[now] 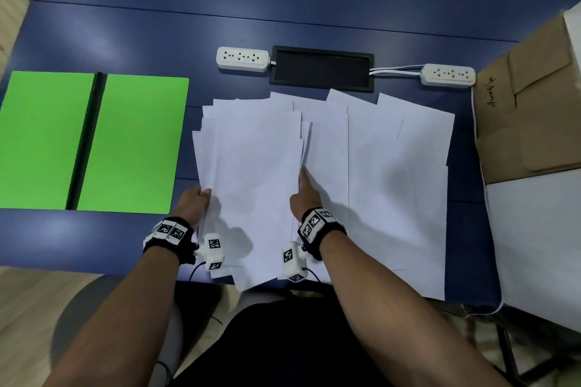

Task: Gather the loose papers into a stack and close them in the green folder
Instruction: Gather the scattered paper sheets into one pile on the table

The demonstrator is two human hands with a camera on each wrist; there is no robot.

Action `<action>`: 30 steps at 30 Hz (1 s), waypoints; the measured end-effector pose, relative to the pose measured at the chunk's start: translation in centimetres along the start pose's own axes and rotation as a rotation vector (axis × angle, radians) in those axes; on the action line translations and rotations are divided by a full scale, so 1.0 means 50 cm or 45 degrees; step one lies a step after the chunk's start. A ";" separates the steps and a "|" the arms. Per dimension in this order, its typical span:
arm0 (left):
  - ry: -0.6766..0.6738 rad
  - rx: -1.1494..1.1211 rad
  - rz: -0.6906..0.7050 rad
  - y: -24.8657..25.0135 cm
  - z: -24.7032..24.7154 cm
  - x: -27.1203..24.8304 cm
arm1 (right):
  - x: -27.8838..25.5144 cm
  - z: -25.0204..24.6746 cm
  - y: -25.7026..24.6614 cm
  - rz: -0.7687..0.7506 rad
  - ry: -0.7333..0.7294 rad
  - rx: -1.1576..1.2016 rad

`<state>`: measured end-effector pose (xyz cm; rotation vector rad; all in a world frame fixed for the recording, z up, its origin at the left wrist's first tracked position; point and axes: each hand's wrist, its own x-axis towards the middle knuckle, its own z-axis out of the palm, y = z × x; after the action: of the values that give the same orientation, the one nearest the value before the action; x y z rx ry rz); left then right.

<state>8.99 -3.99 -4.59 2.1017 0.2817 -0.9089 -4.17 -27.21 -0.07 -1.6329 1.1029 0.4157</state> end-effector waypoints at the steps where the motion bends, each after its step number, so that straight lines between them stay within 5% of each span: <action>1: 0.004 -0.006 -0.005 0.005 0.000 -0.003 | 0.001 0.001 0.001 0.021 0.083 -0.054; 4: 0.032 -0.006 -0.032 0.007 -0.001 -0.004 | -0.007 0.008 0.008 -0.007 0.162 -0.294; 10: -0.133 -0.316 -0.090 -0.024 -0.017 0.011 | -0.008 0.030 0.003 -0.055 -0.121 -0.387; 15: -0.177 -0.330 -0.029 -0.010 -0.008 -0.004 | -0.010 0.020 0.010 -0.042 0.116 -0.526; 22: -0.164 -0.298 -0.026 -0.016 -0.006 -0.006 | -0.004 0.040 0.025 -0.011 -0.042 -0.525; 27: -0.166 -0.233 -0.001 -0.016 -0.007 -0.007 | -0.003 0.031 0.009 -0.097 0.104 -0.592; 30: -0.164 -0.227 0.001 -0.010 -0.004 -0.010 | 0.010 0.020 -0.006 -0.194 0.041 -0.622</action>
<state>8.51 -3.46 -4.47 1.8720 0.2839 -0.9779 -3.43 -26.54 -0.65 -2.1413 0.9359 0.5923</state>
